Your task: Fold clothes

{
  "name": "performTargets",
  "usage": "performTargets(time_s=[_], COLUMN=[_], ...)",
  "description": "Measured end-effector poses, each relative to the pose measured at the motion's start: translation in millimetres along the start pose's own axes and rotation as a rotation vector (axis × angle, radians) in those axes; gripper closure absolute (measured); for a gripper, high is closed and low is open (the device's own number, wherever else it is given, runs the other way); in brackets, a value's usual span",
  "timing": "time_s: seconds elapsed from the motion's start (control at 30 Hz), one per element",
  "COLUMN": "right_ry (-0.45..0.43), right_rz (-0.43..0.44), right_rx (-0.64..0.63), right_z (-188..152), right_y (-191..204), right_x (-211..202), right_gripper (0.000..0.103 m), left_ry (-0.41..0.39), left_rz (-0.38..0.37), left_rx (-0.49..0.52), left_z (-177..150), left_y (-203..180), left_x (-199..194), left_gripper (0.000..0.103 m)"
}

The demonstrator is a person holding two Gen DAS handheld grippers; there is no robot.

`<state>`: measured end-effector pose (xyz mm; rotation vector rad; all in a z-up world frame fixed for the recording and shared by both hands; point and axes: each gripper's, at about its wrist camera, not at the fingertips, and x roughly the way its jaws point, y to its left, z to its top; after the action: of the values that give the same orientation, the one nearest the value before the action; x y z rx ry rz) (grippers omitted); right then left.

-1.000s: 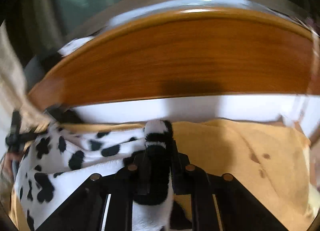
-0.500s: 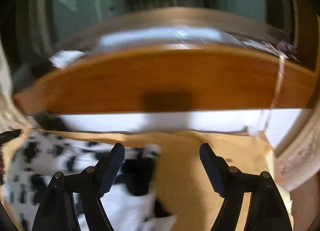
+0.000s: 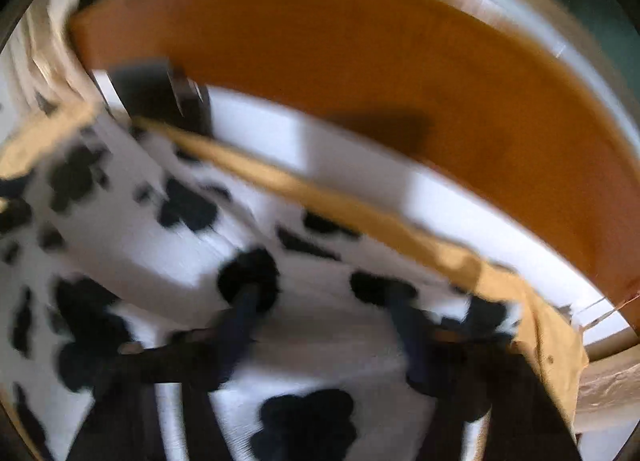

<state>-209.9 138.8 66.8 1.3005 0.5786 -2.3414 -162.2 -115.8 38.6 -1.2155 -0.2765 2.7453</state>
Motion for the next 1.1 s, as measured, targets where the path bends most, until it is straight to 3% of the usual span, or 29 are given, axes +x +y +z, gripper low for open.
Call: performTargets(time_s=[0.03, 0.07, 0.1, 0.27, 0.33, 0.4, 0.43, 0.5, 0.6, 0.63, 0.67, 0.73, 0.83, 0.9, 1.0, 1.1], right_ry=[-0.011, -0.028, -0.051, -0.139, -0.122, -0.051, -0.031, -0.027, -0.042, -0.053, -0.074, -0.121, -0.177, -0.197, -0.177, -0.098], right_rz=[0.007, 0.007, 0.0, -0.065, -0.101, -0.127, -0.126, -0.116, -0.1, -0.101, -0.106, -0.119, -0.141, -0.105, 0.037, 0.188], right_rx=[0.002, 0.004, 0.011, 0.04, 0.018, -0.01, -0.013, -0.007, 0.037, 0.053, 0.071, 0.1, 0.138, 0.171, 0.176, 0.173], right_z=[-1, 0, 2, 19, 24, 24, 22, 19, 19, 20, 20, 21, 29, 30, 28, 33], right_y=[0, 0, 0, 2, 8, 14, 15, 16, 9, 6, 4, 2, 2, 5, 15, 42], right_x=[0, -3, -8, -25, -18, 4, 11, 16, 5, 0, -8, -20, -34, -40, -43, -26], right_gripper=[0.07, 0.085, 0.088, 0.088, 0.088, 0.087, 0.087, 0.083, 0.075, 0.065, 0.044, 0.027, 0.027, 0.027, 0.027, 0.027], left_ry=[-0.015, -0.034, -0.052, -0.085, -0.089, -0.093, -0.087, -0.093, -0.094, -0.091, -0.089, -0.087, -0.09, -0.092, -0.092, -0.091], left_rz=[-0.006, -0.011, -0.017, 0.001, 0.015, 0.029, 0.007, -0.044, -0.039, -0.023, -0.011, 0.005, 0.004, 0.0, -0.004, -0.007], left_rx=[-0.019, -0.042, -0.065, -0.15, -0.179, -0.208, -0.246, -0.311, -0.301, -0.283, -0.27, -0.253, -0.259, -0.267, -0.271, -0.274], left_z=[-1, -3, -5, -10, -12, -14, -14, -15, -15, -15, -14, -14, -14, -14, -14, -15], left_y=[4, 8, 11, 26, 32, 37, 44, 56, 54, 51, 48, 45, 46, 47, 48, 48], left_x=[0, -1, -3, -7, -8, -9, -7, -6, -5, -4, -3, -2, -1, 0, -2, -4], left_gripper=[0.021, 0.021, 0.021, 0.021, 0.021, 0.021, 0.021, 0.021, 0.021, 0.021, 0.021, 0.021, 0.021, 0.021, 0.021, 0.021])
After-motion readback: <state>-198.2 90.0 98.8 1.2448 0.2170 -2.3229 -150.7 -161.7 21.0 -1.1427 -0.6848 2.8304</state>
